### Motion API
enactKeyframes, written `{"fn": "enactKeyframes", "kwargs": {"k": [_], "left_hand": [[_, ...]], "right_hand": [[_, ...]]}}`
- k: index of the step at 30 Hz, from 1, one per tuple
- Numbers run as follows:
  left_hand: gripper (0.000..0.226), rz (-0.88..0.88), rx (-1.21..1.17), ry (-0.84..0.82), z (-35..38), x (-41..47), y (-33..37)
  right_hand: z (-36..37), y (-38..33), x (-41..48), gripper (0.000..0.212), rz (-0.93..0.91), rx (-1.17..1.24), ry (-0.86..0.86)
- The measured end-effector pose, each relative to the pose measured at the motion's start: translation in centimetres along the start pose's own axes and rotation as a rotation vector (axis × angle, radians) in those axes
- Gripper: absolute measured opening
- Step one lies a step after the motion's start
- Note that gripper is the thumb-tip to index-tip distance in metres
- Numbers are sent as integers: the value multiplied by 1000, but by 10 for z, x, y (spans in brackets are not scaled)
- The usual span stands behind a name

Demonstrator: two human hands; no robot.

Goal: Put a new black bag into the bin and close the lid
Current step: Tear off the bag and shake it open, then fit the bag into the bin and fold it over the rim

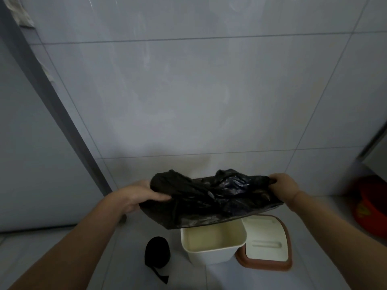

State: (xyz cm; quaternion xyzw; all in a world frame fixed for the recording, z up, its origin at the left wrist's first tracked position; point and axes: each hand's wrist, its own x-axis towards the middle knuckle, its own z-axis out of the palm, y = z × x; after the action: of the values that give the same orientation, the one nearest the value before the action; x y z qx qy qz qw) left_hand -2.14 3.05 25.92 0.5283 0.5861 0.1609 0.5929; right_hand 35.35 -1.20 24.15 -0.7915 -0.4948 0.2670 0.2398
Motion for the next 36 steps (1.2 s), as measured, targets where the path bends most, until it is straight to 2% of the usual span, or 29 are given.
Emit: {"fn": "enactKeyframes", "kwargs": {"k": [1,3,6,8,10,11,13,15,16,17,19,21,22,25,27,29,31,32,34,36], "left_hand": [[28,3,182,39,6,2,-1],[31,4,432,222,14,12,-5],[29,-22,493,431,20,24,-12],[21,-38,592,555,25,27,-16],[24,-55,573,680,28,29,-19],[26,-62,459,718,29,30,-20],[31,-83,-39,727,23,36,-19],[31,-143,-673,548,19,39,-17],[30,-170,-843,476,21,39,-18],[30,-189,-893,441,24,41,-19],[23,-203,-783,405,32,43,-20],[13,-157,-578,368,36,42,-23],[10,-118,-439,386,36,44,-26],[15,-38,65,457,31,49,-41],[30,-69,347,432,35,51,-47],[72,-48,507,408,48,55,-47],[111,130,611,414,66,57,-40],[115,239,643,407,76,58,-34],[98,364,706,337,96,60,-25],[56,355,806,283,107,65,-15]], "right_hand": [[1,0,3,18,65,148,52],[5,-1,5,18,246,524,29],[13,-6,-1,28,528,956,-84],[20,-8,-3,35,579,1026,-166],[23,-8,-5,35,548,990,-280],[22,-8,-8,31,506,948,-334],[16,-9,-11,16,339,790,-404],[16,-6,-13,28,126,470,-467],[20,-5,-14,31,50,269,-454],[26,-3,-13,28,0,106,-394],[36,3,-8,23,39,25,-187],[40,13,1,27,244,216,-10],[39,17,5,32,348,326,30],[43,27,15,43,554,679,-27],[48,25,14,44,585,771,-94],[55,15,10,48,524,705,-168],[64,6,10,55,451,598,-218],[68,1,10,57,423,532,-218],[74,-5,13,58,371,438,-238],[77,-9,15,54,340,419,-270]]}}
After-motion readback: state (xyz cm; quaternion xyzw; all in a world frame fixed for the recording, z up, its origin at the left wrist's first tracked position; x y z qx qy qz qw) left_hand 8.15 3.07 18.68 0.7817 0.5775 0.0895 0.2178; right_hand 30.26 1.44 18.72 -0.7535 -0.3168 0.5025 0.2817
